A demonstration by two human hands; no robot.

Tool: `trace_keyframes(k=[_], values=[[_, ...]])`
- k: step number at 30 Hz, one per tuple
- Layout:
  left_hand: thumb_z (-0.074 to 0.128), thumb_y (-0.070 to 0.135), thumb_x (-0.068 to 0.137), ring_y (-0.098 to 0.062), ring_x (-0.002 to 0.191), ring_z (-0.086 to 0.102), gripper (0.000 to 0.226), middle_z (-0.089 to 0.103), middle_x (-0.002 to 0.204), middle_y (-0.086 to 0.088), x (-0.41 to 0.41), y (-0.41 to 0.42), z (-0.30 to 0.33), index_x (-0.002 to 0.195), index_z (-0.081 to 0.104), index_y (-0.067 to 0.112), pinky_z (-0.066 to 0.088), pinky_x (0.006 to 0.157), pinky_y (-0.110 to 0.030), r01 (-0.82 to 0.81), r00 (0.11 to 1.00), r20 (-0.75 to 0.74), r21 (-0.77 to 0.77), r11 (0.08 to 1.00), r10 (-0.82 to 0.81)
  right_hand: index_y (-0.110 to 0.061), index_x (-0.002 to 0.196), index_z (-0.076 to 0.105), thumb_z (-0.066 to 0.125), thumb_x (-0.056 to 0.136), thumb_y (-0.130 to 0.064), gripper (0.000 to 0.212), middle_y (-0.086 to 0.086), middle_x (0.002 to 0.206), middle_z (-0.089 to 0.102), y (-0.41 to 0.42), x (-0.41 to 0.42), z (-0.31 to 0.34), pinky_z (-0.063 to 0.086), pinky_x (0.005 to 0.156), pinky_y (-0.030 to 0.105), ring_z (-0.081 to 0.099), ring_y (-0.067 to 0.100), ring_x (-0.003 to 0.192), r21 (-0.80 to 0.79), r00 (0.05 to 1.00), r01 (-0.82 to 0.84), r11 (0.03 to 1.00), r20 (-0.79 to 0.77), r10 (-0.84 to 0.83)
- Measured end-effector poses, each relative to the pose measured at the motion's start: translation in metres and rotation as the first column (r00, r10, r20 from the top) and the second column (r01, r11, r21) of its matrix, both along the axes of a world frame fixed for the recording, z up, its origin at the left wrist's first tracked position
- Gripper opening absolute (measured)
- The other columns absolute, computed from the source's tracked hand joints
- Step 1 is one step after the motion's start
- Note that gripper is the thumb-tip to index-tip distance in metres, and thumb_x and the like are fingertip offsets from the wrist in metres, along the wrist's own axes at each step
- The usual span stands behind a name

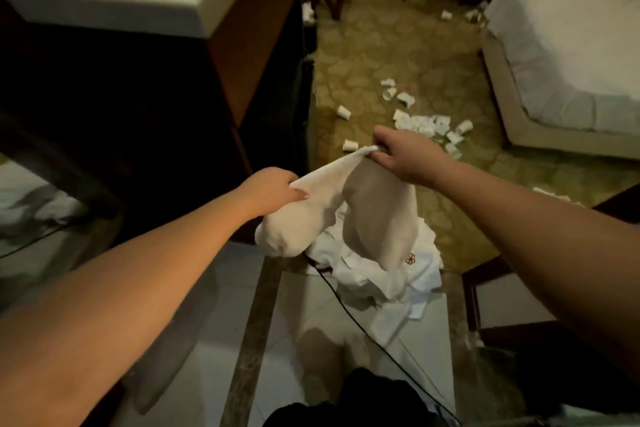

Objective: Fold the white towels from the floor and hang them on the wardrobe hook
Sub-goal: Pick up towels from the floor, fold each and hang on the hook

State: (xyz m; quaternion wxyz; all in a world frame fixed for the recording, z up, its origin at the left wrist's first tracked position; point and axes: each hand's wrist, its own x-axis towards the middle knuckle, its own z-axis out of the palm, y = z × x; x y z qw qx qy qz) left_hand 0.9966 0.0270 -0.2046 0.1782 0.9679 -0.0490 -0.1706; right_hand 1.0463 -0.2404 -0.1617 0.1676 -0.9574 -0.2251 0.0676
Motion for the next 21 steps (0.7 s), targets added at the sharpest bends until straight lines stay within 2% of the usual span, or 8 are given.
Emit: trace_keyframes(k=[2,7,11,15,18,21], values=[[0.060,0.051,0.094,-0.017,0.089,0.058,0.042,0.068,0.102,-0.001,-0.026,0.018,0.021,0.118,0.069,0.017,0.042,0.073,-0.031,-0.053,0.998,0.034,0.060,0.997,0.051,-0.020,0.086,0.043,0.056,0.099,-0.032,0.022,-0.011,0.070,0.046,0.005,-0.013,0.026,0.026,0.051,0.031,0.047,0.022,0.067,0.001,0.999,-0.024,1.000,0.021,0.024],[0.060,0.046,0.095,-0.018,0.096,0.060,0.044,0.068,0.115,-0.005,-0.105,0.057,0.064,0.127,0.067,0.016,0.041,0.075,-0.029,-0.214,0.974,0.087,0.065,0.975,0.208,-0.027,0.075,0.039,0.062,0.098,-0.036,0.033,-0.005,0.073,0.051,0.012,-0.054,0.068,0.033,0.054,0.030,0.046,0.017,0.066,0.034,0.998,-0.063,0.997,-0.012,0.064],[0.063,0.045,0.094,-0.015,0.089,0.057,0.043,0.068,0.109,-0.004,-0.173,0.080,0.082,0.124,0.068,0.014,0.044,0.076,-0.032,-0.376,0.921,0.118,0.006,0.927,0.372,-0.026,0.079,0.044,0.060,0.099,-0.039,0.029,-0.005,0.074,0.053,0.009,-0.094,0.084,0.033,0.054,0.029,0.047,0.011,0.065,0.104,0.998,-0.060,0.993,0.030,0.057],[0.066,0.049,0.091,-0.013,0.083,0.055,0.044,0.065,0.101,-0.002,-0.258,0.091,0.080,0.121,0.069,0.016,0.040,0.067,-0.030,-0.506,0.855,0.134,0.001,0.863,0.501,-0.032,0.083,0.046,0.058,0.100,-0.036,0.021,-0.007,0.078,0.054,-0.005,-0.141,0.083,0.035,0.055,0.027,0.051,0.009,0.069,0.194,0.999,-0.019,0.981,0.042,0.011],[0.069,0.045,0.090,-0.013,0.078,0.062,0.032,0.064,0.089,0.005,-0.328,0.093,0.081,0.110,0.071,0.020,0.043,0.060,-0.029,-0.599,0.792,0.108,-0.054,0.799,0.601,-0.030,0.087,0.048,0.057,0.101,-0.031,0.017,-0.010,0.079,0.052,-0.018,-0.178,0.080,0.032,0.056,0.025,0.048,0.005,0.071,0.259,0.999,0.011,0.966,0.038,-0.022],[0.075,0.045,0.085,-0.013,0.077,0.064,0.019,0.067,0.085,0.005,-0.399,0.093,0.087,0.086,0.069,0.026,0.043,0.058,-0.027,-0.695,0.686,0.102,-0.203,0.690,0.721,-0.027,0.082,0.049,0.057,0.101,-0.026,0.020,-0.006,0.076,0.051,-0.032,-0.213,0.079,0.032,0.056,0.026,0.049,0.012,0.069,0.308,0.997,0.020,0.951,0.059,-0.040]])
